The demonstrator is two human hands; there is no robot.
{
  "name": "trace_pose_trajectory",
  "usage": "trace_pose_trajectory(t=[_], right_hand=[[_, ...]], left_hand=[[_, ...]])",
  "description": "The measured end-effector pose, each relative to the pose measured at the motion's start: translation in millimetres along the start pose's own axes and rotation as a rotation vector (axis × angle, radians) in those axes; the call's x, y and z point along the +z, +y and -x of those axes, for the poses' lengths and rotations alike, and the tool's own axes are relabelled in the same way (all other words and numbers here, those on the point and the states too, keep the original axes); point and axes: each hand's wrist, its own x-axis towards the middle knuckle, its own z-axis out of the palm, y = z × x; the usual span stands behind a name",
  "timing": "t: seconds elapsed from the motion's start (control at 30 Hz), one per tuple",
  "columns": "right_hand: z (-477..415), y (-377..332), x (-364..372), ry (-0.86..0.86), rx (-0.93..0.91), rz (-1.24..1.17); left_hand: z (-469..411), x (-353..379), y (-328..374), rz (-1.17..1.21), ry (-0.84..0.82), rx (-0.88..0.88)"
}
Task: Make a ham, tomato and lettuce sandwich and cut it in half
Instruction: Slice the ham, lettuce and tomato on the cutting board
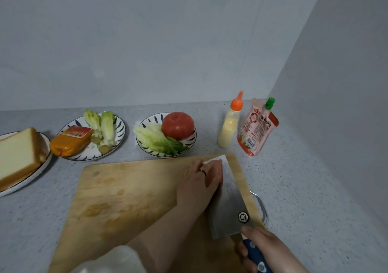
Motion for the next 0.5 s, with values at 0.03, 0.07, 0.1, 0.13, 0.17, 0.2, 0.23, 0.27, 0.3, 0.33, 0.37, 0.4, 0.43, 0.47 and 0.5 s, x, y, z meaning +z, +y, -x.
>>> trace_pose_trajectory(t=[0.03,0.07,0.1,0.13,0.17,0.2,0.23,0.27,0.3,0.33,0.37,0.4,0.43,0.47,0.5], right_hand=[[-3,-2,-3,-0.004,-0.003,0.009],[-5,-4,-5,-0.01,-0.006,0.023],[-7,-5,-8,-0.016,-0.012,0.04],[-8,-7,-10,-0.018,-0.019,0.057],[-8,-9,-12,-0.019,-0.024,0.069],[-8,-11,-15,-0.021,-0.026,0.074],[-8,-12,-16,-0.022,-0.027,0.079],[-8,-14,-18,-0.02,-0.028,0.089],[-9,-15,-18,-0.013,-0.026,0.103],[-9,-15,-19,-0.003,-0.025,0.114],[-9,-16,-19,0.009,-0.023,0.125],[-9,-16,-19,0.024,-0.021,0.136],[-8,-17,-18,0.042,-0.015,0.151],[-7,-18,-18,0.054,-0.013,0.161],[-6,-19,-17,0.061,-0.014,0.168]], left_hand=[[-3,2,1,-0.029,0.012,0.017],[-6,2,1,-0.07,0.026,0.037],[-8,3,0,-0.11,0.04,0.052],[-10,3,0,-0.14,0.05,0.055],[-12,3,-1,-0.162,0.058,0.048],[-13,3,-1,-0.179,0.065,0.039],[-14,4,0,-0.19,0.071,0.033],[-15,5,1,-0.197,0.073,0.031],[-15,6,2,-0.199,0.068,0.029],[-14,7,4,-0.202,0.06,0.023],[-14,9,6,-0.211,0.055,0.014],[-14,10,8,-0.231,0.054,0.003],[-14,12,10,-0.252,0.06,-0.008],[-15,13,11,-0.268,0.071,-0.019],[-16,14,12,-0.272,0.081,-0.028]])
